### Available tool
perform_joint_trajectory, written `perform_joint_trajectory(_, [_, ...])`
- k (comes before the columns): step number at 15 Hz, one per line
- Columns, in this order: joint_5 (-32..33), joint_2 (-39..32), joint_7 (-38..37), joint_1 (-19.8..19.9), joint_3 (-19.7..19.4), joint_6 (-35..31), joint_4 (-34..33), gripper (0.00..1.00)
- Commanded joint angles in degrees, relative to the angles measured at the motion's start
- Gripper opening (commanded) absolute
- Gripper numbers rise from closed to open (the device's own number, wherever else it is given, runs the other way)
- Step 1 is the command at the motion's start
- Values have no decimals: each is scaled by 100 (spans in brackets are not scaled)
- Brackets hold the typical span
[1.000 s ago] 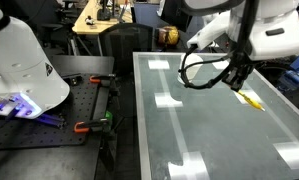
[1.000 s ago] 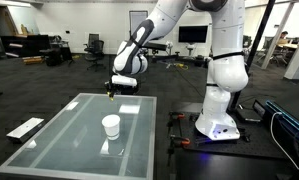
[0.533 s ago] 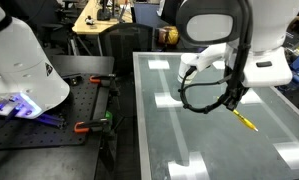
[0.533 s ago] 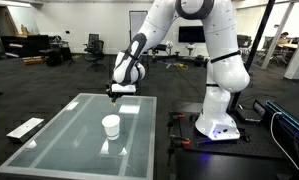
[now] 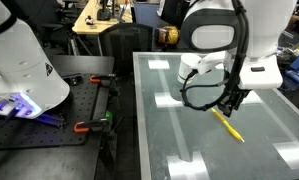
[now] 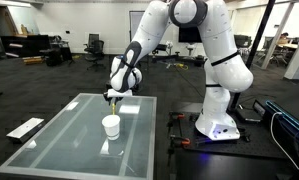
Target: Take the pen from the white cup and place it on the table
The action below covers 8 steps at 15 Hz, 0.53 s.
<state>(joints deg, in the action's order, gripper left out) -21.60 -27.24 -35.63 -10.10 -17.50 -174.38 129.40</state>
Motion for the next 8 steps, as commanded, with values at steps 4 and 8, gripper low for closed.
perform_joint_trajectory(4, [108, 242, -445, -803, -825, 13, 68, 95])
perform_joint_trajectory(8, [114, 725, -330, -1195, -1166, 65, 221, 100])
